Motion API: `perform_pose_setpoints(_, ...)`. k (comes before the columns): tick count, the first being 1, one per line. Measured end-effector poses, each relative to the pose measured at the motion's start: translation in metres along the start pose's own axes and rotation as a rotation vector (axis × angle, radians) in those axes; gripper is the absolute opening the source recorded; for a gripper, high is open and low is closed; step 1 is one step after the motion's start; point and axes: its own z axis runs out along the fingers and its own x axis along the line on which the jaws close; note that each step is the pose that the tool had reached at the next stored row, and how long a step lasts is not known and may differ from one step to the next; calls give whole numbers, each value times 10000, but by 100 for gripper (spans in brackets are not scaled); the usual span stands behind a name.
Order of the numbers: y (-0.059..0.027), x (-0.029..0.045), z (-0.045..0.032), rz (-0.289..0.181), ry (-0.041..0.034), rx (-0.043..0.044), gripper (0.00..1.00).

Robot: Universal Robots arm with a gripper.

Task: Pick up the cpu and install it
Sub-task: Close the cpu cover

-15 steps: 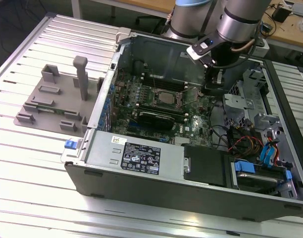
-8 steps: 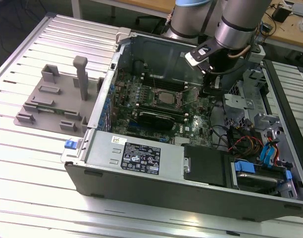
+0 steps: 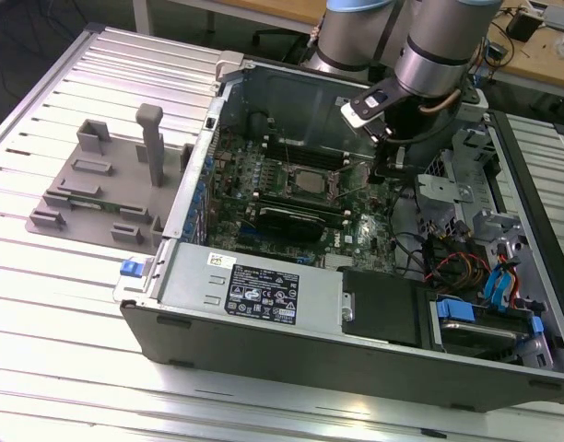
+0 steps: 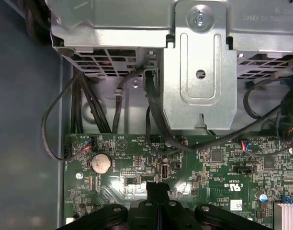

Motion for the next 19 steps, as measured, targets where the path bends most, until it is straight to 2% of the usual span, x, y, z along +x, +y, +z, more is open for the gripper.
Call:
perform_pose_setpoints(1, -24, 1, -1, 1, 1, -29, 11)
perform_pose_setpoints(5, -30, 1, -1, 1, 1, -38, 11)
perform_pose_setpoints(10, -126, 41, -6, 2, 1, -38, 11)
perform_pose_setpoints(18, -409, 146, -21, 2, 0, -41, 11)
perform_pose_setpoints(19, -423, 150, -22, 3, 0, -40, 11)
